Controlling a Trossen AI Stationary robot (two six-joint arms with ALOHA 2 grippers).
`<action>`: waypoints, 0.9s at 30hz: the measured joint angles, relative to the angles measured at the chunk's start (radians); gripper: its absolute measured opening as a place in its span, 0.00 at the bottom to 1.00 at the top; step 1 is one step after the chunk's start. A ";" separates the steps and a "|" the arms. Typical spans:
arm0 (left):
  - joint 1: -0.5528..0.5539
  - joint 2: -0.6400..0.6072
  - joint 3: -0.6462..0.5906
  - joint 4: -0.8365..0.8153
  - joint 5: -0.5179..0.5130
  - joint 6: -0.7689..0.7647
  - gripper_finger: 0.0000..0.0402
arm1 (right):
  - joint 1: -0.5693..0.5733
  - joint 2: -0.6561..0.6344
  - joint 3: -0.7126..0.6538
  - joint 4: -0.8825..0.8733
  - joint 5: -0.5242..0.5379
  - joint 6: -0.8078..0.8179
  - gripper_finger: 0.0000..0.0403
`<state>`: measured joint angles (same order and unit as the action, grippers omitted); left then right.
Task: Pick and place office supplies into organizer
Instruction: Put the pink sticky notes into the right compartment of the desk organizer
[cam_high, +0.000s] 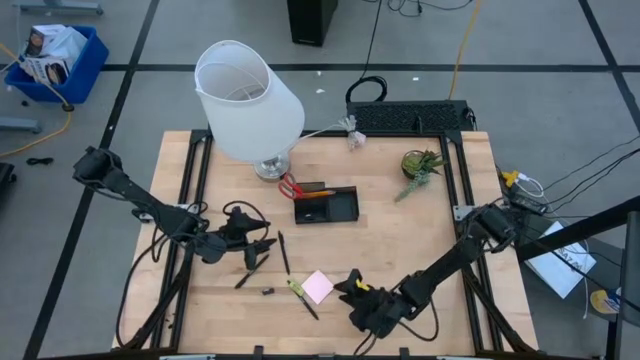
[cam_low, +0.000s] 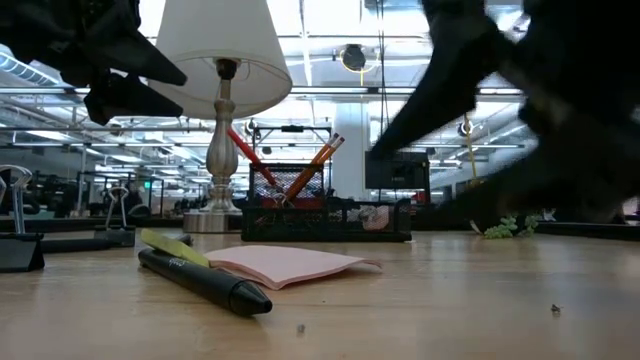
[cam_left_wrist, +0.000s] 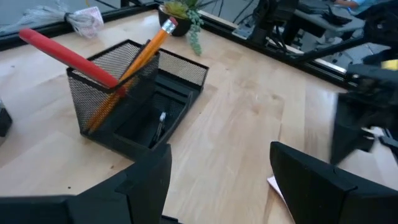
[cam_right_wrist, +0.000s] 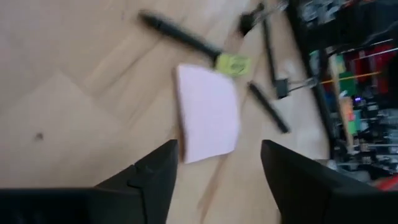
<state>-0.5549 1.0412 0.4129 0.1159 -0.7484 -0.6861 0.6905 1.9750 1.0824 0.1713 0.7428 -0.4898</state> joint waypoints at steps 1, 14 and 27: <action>0.000 0.000 0.000 -0.002 0.010 0.000 0.68 | -0.008 0.008 0.000 -0.003 -0.017 0.003 0.57; 0.000 0.000 0.000 -0.007 0.022 0.000 0.68 | -0.085 0.016 0.011 -0.016 -0.189 0.068 0.53; 0.000 0.000 0.000 -0.007 0.021 -0.001 0.68 | -0.120 0.016 0.011 -0.028 -0.202 0.028 0.52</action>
<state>-0.5549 1.0409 0.4129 0.1093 -0.7273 -0.6868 0.5700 1.9907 1.0939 0.1431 0.5404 -0.4620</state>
